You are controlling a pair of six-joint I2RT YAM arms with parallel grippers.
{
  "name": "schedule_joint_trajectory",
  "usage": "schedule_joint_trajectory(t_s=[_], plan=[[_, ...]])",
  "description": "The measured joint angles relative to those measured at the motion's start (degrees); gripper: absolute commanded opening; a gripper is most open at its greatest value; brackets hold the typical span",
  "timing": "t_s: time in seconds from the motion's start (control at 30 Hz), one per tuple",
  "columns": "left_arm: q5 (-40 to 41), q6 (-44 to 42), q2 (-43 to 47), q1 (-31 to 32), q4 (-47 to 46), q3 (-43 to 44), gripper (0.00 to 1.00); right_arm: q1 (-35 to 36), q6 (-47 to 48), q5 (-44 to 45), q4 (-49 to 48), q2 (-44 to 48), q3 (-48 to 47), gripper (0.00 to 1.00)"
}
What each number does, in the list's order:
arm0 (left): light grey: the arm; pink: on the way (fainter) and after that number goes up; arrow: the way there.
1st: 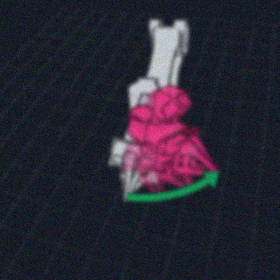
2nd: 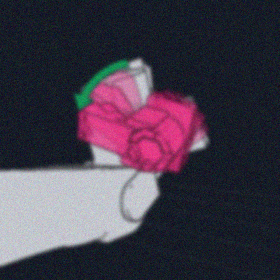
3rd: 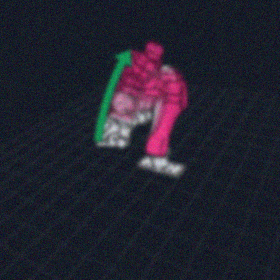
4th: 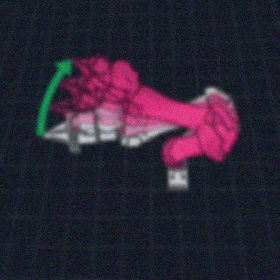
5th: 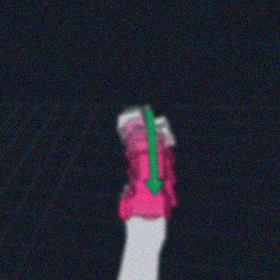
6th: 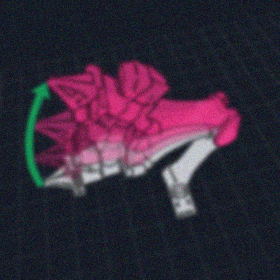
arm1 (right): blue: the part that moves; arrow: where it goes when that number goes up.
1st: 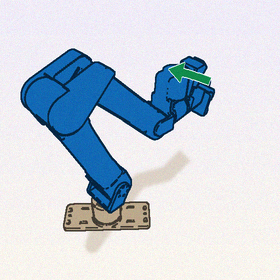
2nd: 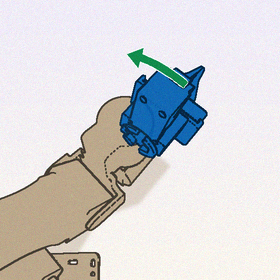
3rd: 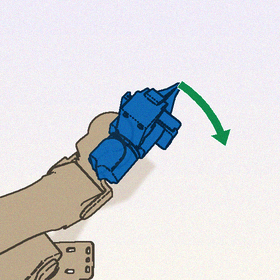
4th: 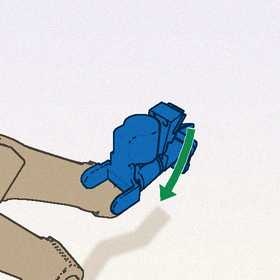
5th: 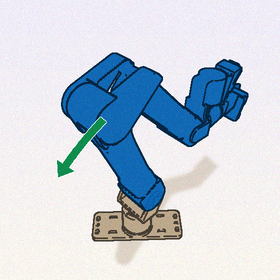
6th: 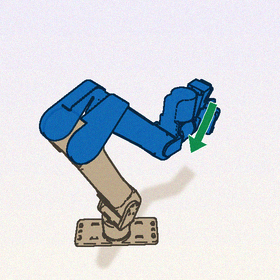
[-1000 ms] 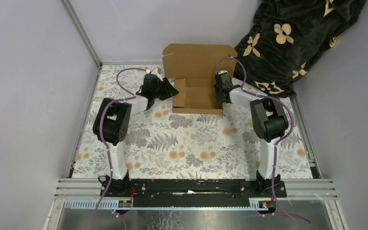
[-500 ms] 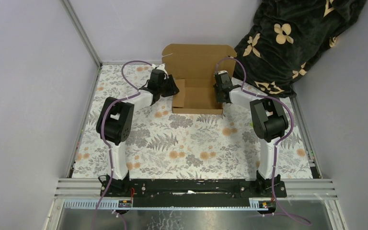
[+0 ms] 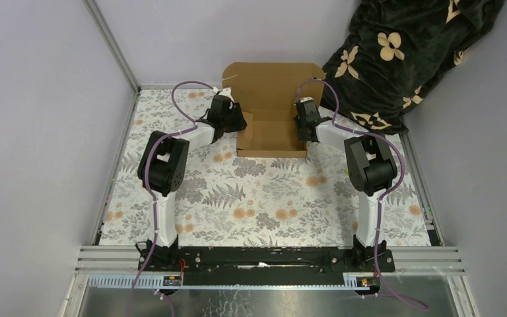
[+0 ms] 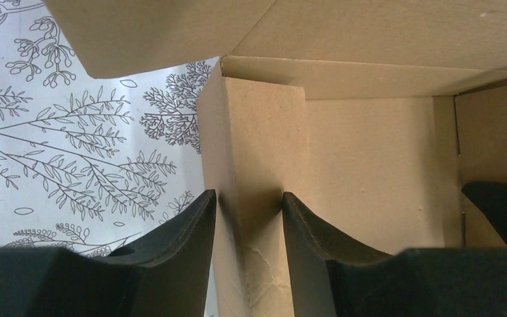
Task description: Fold the paper box
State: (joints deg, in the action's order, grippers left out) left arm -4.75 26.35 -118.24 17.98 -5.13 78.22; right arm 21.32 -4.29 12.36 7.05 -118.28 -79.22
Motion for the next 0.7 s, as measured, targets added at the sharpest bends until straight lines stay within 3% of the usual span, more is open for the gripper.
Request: schedule_joint_trajectory(t_s=[0.23,0.7], plan=[[4.07,-1.57,-2.1,1.07,0.5,2.1,0.45,0.0,0.0,-0.04,0.02,0.0,0.0,0.21],[20.63,-6.67,-2.71,6.14,6.1,3.13,0.34,0.02,-0.02,-1.25,0.07,0.0,0.02,0.21]])
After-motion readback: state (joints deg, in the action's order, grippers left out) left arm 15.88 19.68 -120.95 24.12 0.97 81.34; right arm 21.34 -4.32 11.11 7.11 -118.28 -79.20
